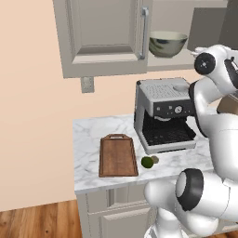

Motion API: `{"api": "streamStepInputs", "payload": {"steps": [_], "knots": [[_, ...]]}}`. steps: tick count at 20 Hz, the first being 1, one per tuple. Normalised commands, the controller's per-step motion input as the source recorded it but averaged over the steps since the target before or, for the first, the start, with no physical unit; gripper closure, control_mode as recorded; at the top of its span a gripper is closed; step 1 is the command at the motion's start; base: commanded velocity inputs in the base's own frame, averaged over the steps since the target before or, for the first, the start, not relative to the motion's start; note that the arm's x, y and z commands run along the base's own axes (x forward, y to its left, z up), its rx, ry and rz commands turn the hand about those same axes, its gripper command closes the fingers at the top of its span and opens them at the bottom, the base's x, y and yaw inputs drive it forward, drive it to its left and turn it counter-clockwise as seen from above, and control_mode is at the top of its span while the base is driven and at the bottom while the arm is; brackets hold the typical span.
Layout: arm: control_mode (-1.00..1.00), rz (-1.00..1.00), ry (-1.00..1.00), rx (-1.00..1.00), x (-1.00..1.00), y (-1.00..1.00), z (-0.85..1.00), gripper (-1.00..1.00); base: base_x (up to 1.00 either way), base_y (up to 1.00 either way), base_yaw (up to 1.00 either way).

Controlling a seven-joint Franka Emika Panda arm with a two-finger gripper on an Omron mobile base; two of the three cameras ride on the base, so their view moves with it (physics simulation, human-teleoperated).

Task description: Open the cabinet. Place the bowl and condiment on the counter. Then place the lime and garlic on the cutting board.

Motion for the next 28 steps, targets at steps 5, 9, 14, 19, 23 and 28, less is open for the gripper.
{"api": "streamStepInputs", "payload": {"steps": [5,9,14,19,23,28], "knots": [[-1.0,-0.01,0.0,0.03,0.07,-0.56,0.0,-1.0,0.0,0.0,0.0],[-1.0,-0.02,0.0,0.02,0.07,-0.5,0.0,-1.0,0.0,0.0,0.0],[-1.0,0.0,0.0,0.01,0.01,-0.26,-0.04,-1.0,0.0,0.0,0.0],[-1.0,0.0,0.0,0.0,0.0,-0.14,0.0,-1.0,0.0,0.0,0.0],[-1.0,0.0,0.0,0.0,-0.05,0.01,0.0,-1.0,0.0,0.0,0.0],[-1.0,0.02,0.0,-0.03,-0.17,0.37,0.0,-1.0,0.0,0.0,0.0]]}}
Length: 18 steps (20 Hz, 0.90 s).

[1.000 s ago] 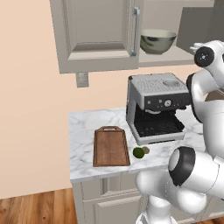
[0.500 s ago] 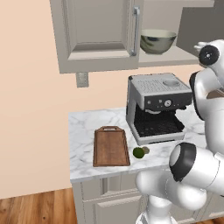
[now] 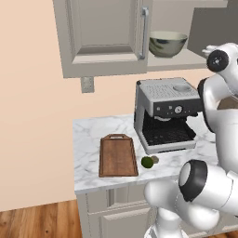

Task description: Open the cabinet. Place the bowl and condiment on the counter. Then place the lime and garlic on the cutting board.

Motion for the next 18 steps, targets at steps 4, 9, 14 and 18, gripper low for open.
{"api": "streamStepInputs", "payload": {"steps": [4,9,14,18], "knots": [[-1.0,0.08,0.0,-0.05,-0.16,0.49,0.0,-1.0,0.0,0.0,0.0],[-1.0,0.07,0.0,-0.07,-0.28,0.59,0.01,-1.0,0.0,0.0,0.0],[-1.0,0.03,-0.02,-0.03,-0.39,0.45,0.11,-1.0,0.0,0.0,0.0],[-1.0,0.0,0.0,-0.01,-0.38,0.31,0.17,-1.0,0.0,0.0,0.0]]}}
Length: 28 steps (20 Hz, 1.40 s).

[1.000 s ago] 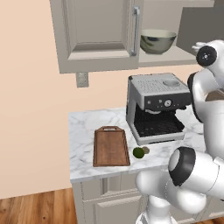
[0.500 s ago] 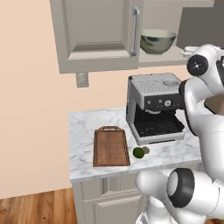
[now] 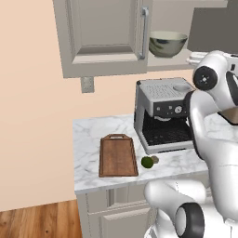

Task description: Open the cabinet. Place the bowl and condiment on the counter. Then place the lime and garlic on the cutting board.

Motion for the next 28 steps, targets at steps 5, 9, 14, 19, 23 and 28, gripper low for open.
{"api": "streamStepInputs", "payload": {"steps": [5,9,14,19,23,28], "knots": [[-1.0,0.0,0.0,0.0,-0.36,0.34,0.14,-1.0,0.0,0.0,0.0],[-1.0,0.02,-0.01,0.0,-0.32,0.32,0.17,-1.0,0.0,0.0,0.0],[-1.0,0.06,0.0,0.0,-0.28,0.43,0.08,-1.0,0.0,0.0,0.0],[-1.0,0.15,0.0,0.0,-0.17,0.49,0.0,-1.0,0.0,0.0,0.0],[-1.0,0.24,0.0,0.0,-0.06,0.38,0.0,-1.0,0.0,0.0,0.0],[-1.0,0.25,0.0,0.0,-0.01,0.3,0.0,-1.0,0.0,0.0,0.0]]}}
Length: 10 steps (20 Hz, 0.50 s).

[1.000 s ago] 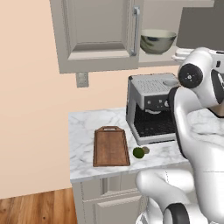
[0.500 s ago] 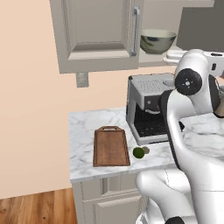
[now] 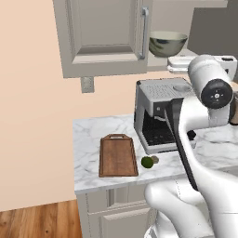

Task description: Open the cabinet. Place the bowl and condiment on the counter. Then place the lime and garlic on the cutting board.

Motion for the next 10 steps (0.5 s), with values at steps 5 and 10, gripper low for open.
{"api": "streamStepInputs", "payload": {"steps": [5,10], "knots": [[-1.0,0.23,0.0,0.0,0.0,0.26,0.0,-1.0,0.0,0.0,0.0],[-1.0,0.19,0.0,0.0,0.0,0.33,0.0,-1.0,0.0,0.0,0.0]]}}
